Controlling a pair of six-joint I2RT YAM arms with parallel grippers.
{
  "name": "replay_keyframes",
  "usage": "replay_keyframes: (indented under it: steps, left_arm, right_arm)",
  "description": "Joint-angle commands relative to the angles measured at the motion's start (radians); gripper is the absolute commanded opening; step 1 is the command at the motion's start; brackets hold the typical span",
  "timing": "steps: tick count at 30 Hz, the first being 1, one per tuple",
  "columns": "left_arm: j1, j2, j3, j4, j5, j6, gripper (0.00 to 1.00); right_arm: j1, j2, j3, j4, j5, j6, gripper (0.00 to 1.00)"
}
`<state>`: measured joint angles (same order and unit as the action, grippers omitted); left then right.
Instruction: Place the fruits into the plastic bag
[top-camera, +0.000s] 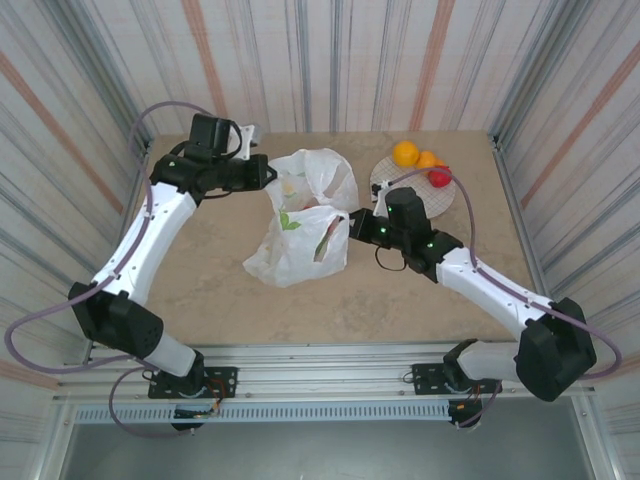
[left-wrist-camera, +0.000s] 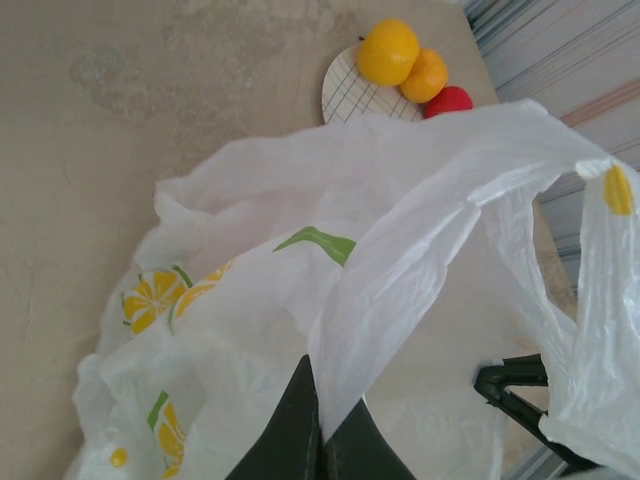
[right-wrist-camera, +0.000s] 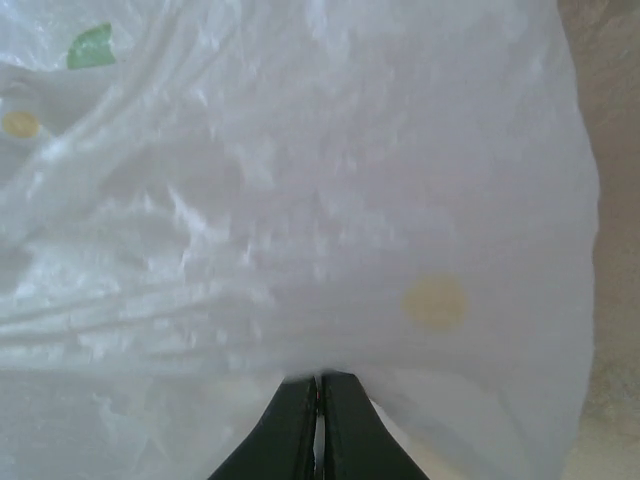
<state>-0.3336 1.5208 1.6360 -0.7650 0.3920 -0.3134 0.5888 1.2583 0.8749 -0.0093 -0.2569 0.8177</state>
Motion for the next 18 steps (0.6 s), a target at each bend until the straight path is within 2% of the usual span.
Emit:
replay_keyframes:
  steps: [1,6,11,15,18]
  left_arm:
    - [0.001,0.001,0.027,-0.081,-0.025,0.036,0.00]
    - [0.013,0.032,0.110,-0.141,-0.078,0.059,0.00]
    - [0.058,0.042,0.174,-0.144,-0.092,0.045,0.00]
    - [0.050,0.074,0.113,-0.141,-0.086,0.058,0.00]
    - [0.022,0.092,0.052,-0.134,-0.130,0.092,0.00]
  right_arm:
    - [-0.008,0.042,0.025,-0.133,0.022,-0.051,0.09]
    - [-0.065,0.163,0.072,-0.131,-0.074,-0.086,0.09]
    - [-0.052,0.152,0.152,-0.155,-0.103,-0.112,0.10]
    - [-0.058,0.139,0.152,-0.162,-0.109,-0.118,0.11]
    - [-0.064,0.156,0.135,-0.147,-0.142,-0.112,0.12]
